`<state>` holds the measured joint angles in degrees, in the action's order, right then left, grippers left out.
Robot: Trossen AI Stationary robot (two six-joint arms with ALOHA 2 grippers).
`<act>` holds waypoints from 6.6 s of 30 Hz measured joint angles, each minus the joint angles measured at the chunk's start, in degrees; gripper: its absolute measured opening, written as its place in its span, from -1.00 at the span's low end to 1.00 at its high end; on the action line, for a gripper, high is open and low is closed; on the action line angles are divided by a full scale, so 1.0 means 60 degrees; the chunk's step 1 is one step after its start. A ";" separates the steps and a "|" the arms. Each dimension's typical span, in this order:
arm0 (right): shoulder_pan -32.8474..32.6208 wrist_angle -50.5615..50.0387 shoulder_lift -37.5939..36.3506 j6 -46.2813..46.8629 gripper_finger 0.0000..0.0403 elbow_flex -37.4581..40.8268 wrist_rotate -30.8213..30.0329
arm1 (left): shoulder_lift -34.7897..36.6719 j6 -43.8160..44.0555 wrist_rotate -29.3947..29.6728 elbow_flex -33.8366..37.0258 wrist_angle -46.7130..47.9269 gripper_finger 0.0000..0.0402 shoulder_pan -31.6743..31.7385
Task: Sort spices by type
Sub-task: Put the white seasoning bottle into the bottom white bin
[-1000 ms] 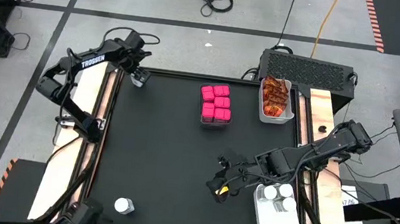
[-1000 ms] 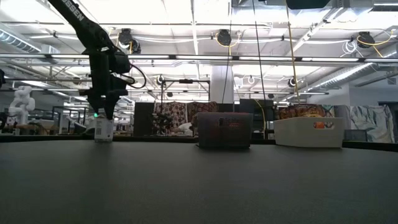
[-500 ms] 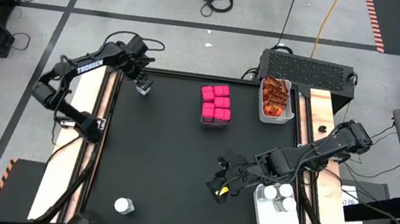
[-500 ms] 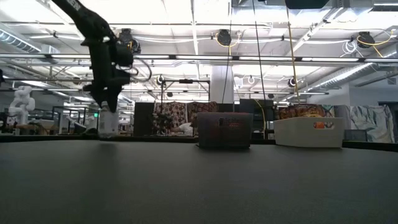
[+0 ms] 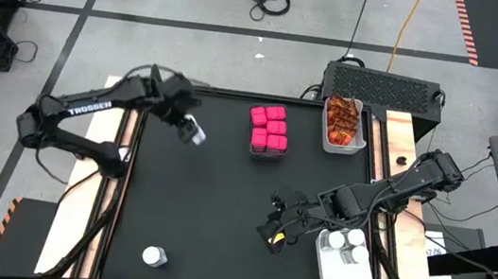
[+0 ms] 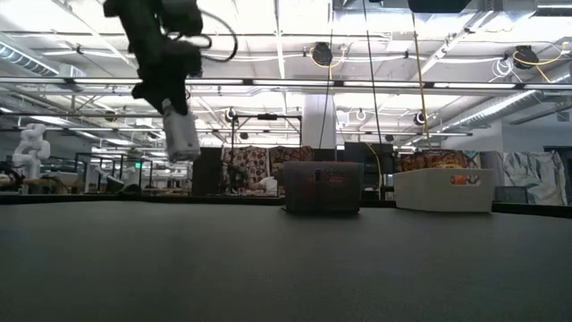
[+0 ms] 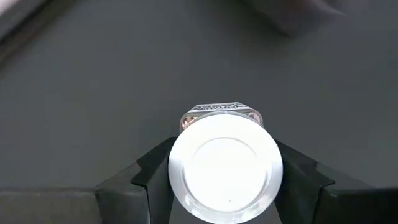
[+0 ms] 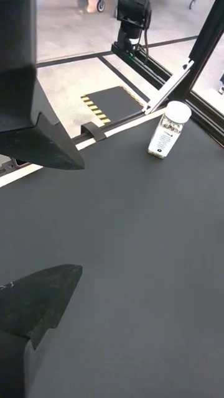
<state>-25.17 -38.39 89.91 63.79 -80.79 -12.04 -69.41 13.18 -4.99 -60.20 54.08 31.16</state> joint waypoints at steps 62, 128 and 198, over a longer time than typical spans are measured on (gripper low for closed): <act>-0.0073 0.1161 0.0780 0.0004 0.27 0.0000 -0.0935 | -0.3297 0.2224 0.0915 -0.0018 -0.2666 0.25 -0.7843; 0.1698 0.6893 0.3264 -0.8529 0.29 0.0011 0.0350 | 0.4317 0.2508 0.4972 0.0889 0.0491 0.29 -0.7756; 0.2120 0.8272 0.5264 -0.7767 -0.07 -0.0848 0.1319 | 0.4320 0.2639 0.4932 0.1158 0.0446 0.29 -0.7760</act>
<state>-12.45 11.24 121.49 17.19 -85.88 -4.12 -43.48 29.02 24.60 -53.25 56.76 -15.40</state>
